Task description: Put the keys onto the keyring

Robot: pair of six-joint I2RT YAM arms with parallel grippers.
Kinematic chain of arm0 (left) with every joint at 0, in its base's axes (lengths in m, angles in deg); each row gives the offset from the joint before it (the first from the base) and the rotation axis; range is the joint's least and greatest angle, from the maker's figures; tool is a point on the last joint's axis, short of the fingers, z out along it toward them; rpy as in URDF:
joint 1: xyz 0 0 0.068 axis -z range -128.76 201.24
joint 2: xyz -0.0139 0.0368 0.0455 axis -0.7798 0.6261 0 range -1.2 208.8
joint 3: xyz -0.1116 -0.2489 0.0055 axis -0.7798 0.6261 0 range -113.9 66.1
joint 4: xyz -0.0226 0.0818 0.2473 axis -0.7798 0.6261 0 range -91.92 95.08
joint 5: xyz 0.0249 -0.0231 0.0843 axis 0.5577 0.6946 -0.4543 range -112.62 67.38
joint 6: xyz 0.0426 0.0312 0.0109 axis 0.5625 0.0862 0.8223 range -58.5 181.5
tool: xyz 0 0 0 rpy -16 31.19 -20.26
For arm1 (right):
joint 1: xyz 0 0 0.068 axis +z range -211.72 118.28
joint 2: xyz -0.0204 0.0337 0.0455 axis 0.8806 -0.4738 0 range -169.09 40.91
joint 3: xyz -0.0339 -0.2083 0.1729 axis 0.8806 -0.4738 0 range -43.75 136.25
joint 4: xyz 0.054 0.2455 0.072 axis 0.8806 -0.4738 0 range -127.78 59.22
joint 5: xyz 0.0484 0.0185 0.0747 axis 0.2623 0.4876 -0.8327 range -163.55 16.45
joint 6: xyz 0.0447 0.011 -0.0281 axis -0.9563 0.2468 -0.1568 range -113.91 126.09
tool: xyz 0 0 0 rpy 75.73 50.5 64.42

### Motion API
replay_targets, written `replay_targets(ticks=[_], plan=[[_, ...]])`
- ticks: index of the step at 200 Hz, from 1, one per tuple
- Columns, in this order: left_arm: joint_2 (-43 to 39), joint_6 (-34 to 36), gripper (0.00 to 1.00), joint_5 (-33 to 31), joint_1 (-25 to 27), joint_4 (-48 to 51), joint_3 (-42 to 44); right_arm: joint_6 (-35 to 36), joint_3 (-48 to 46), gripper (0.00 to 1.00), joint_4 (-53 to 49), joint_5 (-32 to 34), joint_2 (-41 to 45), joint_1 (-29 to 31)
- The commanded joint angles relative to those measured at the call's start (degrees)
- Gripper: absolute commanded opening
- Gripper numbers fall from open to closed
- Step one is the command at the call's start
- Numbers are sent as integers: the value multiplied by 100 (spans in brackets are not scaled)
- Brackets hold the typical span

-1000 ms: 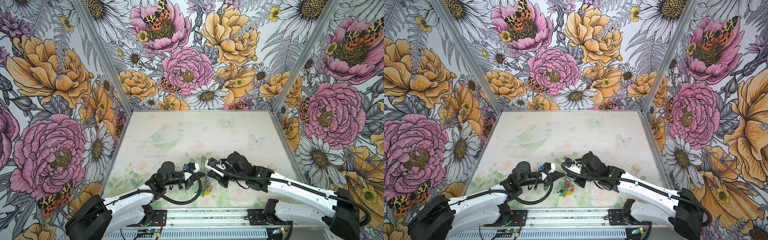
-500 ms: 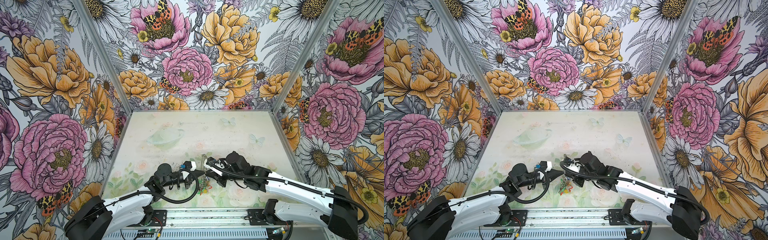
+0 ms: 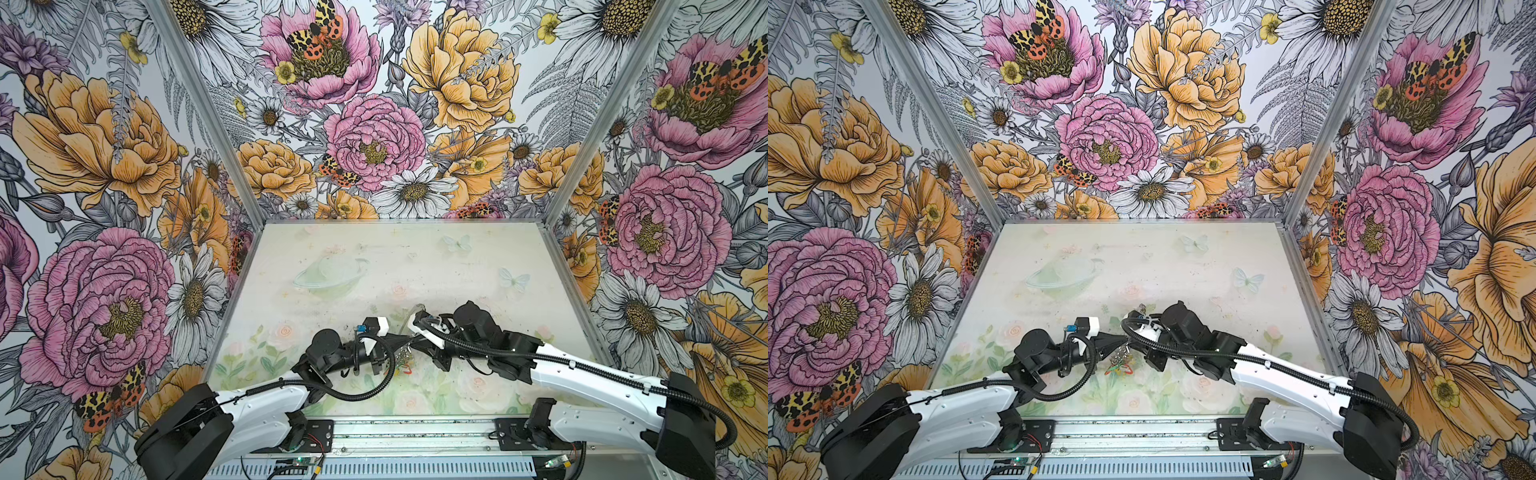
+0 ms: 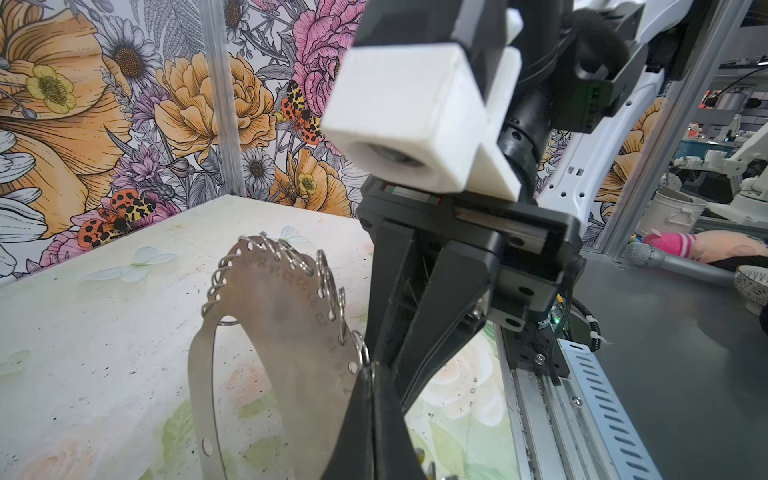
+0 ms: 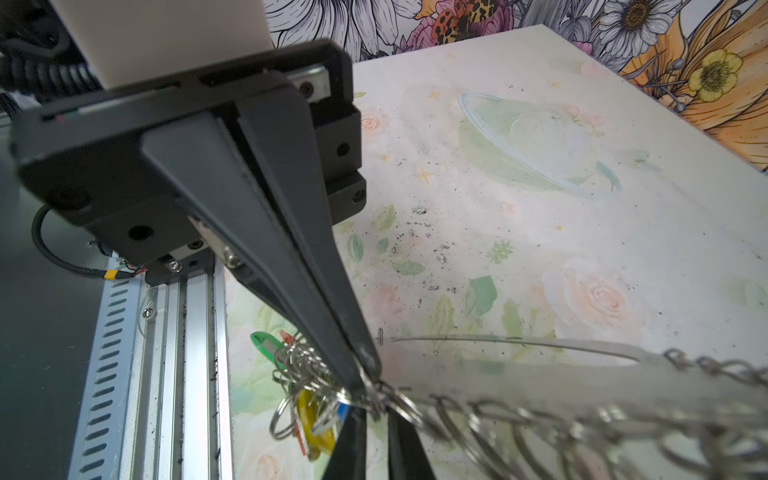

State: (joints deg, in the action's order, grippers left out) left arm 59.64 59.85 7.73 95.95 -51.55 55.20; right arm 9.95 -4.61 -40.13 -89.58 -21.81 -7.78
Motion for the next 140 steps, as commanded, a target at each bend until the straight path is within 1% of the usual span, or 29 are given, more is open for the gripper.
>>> replay_targets(ticks=[1,47,80,105,140], plan=[[38,-173,0,-38,106,-723,-18,-139,-98,11,582,-17,42,44],[177,-360,0,-42,141,-1051,-42,-198,-135,9,749,-121,-134,47],[318,-461,0,-184,179,-1295,-46,-174,-125,9,759,-189,-196,98],[421,-537,0,-398,192,-1470,-47,-105,-133,11,746,-181,-199,157],[434,-613,0,-815,213,-1559,-35,66,-208,14,684,62,-101,253]])
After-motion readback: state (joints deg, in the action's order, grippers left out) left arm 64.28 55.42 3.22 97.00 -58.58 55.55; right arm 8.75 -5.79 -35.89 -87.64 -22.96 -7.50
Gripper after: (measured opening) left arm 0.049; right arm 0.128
